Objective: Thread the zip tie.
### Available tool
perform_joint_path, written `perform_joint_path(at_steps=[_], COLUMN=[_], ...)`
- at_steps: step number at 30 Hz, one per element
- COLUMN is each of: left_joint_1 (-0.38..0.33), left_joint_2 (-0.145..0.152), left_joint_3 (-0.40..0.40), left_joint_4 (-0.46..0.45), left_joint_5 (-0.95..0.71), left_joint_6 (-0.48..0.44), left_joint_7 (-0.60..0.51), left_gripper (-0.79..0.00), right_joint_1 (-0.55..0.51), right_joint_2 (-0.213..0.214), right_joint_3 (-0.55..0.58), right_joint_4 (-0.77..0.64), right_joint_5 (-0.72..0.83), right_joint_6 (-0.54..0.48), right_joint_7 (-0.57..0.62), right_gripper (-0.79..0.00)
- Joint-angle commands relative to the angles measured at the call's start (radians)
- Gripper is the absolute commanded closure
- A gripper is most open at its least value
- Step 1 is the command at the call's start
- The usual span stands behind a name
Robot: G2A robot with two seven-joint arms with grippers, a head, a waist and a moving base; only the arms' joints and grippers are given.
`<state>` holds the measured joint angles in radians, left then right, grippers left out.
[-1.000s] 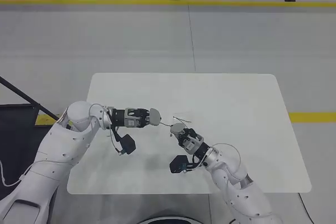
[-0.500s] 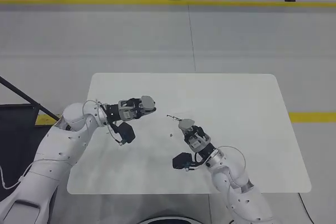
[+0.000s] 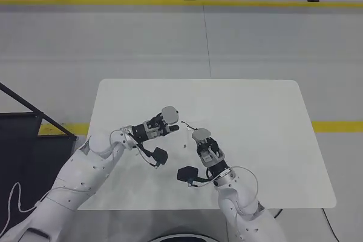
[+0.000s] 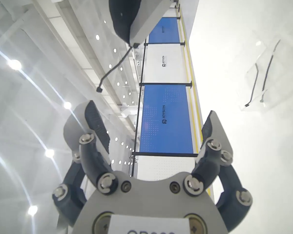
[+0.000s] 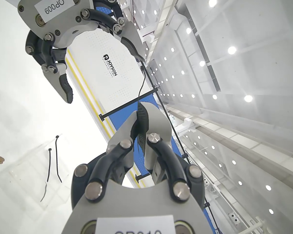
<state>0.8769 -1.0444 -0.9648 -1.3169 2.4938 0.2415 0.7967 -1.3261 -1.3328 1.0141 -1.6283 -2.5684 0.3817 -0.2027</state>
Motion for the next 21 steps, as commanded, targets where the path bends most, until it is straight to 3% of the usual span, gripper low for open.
perform_joint_path(at_steps=[1,7,16,21], left_joint_1=[-0.001,0.003,0.079,0.088], left_joint_2=[0.0,0.0,-0.001,-0.012], left_joint_3=[0.0,0.0,-0.028,-0.02], left_joint_4=[0.001,-0.008,-0.059,-0.03], left_joint_5=[-0.001,-0.002,0.013,-0.108], left_joint_6=[-0.004,0.0,0.174,0.174], left_joint_7=[0.007,0.004,-0.042,0.03], left_gripper=[-0.785,-0.785,-0.785,-0.785], right_joint_1=[0.0,-0.002,0.007,0.004], right_joint_2=[0.0,0.0,-0.015,-0.021], right_joint_3=[0.0,0.002,-0.007,-0.011], right_joint_4=[0.0,0.001,0.01,0.01], right_joint_5=[-0.001,0.002,-0.023,-0.037], right_joint_6=[0.0,-0.006,-0.015,0.025], right_joint_7=[-0.001,0.006,0.148,0.152], right_gripper=[0.0,0.0,0.0,0.0])
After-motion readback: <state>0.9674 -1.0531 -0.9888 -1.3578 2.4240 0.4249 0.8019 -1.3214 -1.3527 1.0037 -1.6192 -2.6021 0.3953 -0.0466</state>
